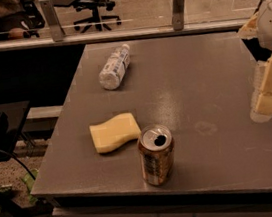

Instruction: Place blue plastic bottle upright

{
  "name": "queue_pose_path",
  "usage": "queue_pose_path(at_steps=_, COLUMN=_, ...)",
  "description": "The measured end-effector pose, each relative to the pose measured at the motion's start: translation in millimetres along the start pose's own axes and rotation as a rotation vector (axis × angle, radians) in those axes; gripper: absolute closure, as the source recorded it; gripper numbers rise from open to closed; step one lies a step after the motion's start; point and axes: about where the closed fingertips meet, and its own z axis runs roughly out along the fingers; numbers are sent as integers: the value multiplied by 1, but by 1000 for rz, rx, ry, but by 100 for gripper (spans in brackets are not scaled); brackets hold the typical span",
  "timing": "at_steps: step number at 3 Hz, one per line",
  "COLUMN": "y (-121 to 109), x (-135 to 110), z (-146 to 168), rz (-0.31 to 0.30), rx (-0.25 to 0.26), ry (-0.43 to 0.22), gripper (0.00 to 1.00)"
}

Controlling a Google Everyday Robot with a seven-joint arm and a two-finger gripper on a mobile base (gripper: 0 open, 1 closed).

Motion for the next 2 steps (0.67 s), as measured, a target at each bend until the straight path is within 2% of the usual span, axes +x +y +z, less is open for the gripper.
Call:
queue_pose_path(at_steps=1, y=0, x=0, z=0, rz=0, rx=0, ry=0, gripper=0)
queue_pose_path(at_steps=2, y=-10, x=-11, z=3, rz=-22, rx=-1, ry=-17, gripper=0)
